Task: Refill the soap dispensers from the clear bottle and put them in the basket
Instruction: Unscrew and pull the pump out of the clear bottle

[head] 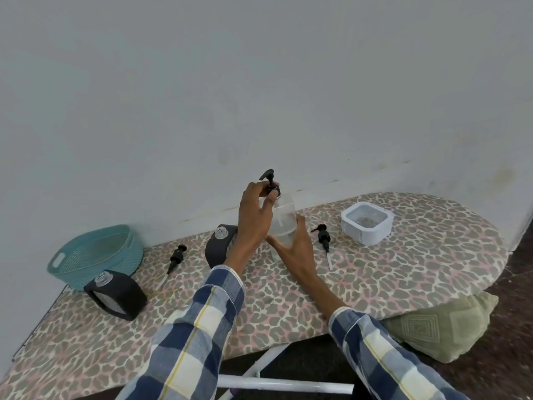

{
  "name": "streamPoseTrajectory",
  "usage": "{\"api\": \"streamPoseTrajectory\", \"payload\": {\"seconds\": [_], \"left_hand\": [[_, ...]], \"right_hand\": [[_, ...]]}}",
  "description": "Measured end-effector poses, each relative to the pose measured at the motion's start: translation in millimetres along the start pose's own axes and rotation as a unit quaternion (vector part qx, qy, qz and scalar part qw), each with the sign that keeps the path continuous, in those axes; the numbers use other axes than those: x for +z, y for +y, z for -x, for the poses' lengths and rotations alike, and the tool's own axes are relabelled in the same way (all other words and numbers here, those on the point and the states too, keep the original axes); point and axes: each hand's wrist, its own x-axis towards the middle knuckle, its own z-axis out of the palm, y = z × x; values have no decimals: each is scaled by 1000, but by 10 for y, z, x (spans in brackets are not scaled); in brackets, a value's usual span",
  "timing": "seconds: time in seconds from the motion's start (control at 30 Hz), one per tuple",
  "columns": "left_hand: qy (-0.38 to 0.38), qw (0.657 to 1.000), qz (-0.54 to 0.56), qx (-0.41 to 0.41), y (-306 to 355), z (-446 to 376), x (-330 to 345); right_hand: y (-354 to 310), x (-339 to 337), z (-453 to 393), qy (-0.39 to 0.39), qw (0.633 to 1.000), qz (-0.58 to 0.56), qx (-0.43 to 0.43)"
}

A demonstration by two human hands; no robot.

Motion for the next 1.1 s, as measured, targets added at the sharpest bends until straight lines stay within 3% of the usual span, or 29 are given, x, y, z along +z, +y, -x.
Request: {"api": "streamPoseTrajectory", "payload": {"seconds": [0.33,0.5,0.63,0.9,1.1], "left_hand": [[138,988,41,-51,135,72,243],[112,992,51,-30,134,69,309],[44,996,74,-5,56,62,268],[82,983,153,-60,0,75,249],[53,987,141,-54,5,67,246]], "right_hand": [[139,7,-51,15,999,37,-30],[126,-2,-45,18,999,35,-23],[132,-14,-39,21,999,33,-17],[117,-14,-32,22,998,50,-21],[131,-11,-21,20,998,61,-26]]}}
